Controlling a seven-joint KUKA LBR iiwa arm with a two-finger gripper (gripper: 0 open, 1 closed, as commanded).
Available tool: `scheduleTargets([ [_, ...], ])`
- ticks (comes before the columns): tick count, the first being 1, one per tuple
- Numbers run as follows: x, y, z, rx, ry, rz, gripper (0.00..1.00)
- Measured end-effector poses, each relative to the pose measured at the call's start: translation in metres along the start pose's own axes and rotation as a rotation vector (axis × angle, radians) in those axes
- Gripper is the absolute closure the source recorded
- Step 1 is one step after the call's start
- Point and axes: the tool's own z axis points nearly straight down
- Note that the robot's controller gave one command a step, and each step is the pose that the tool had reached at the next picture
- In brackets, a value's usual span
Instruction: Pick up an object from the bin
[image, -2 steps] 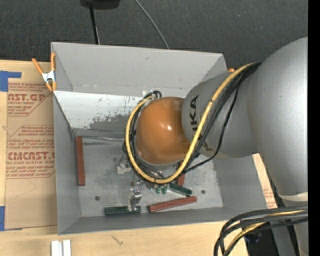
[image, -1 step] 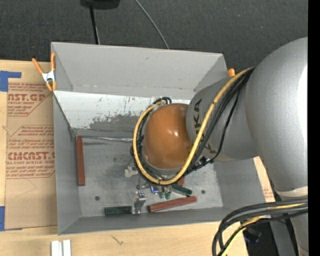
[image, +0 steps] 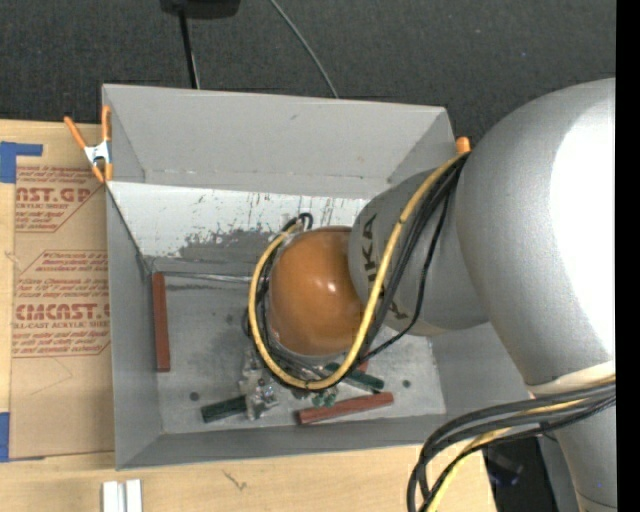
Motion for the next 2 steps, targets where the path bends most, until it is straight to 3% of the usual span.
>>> scheduleTargets([
  [1,0.000,0.000,0.000,0.000,0.000,0.000,1.00],
  [2,-0.031,-0.003,-0.141,0.000,-0.004,0.026,1.00],
])
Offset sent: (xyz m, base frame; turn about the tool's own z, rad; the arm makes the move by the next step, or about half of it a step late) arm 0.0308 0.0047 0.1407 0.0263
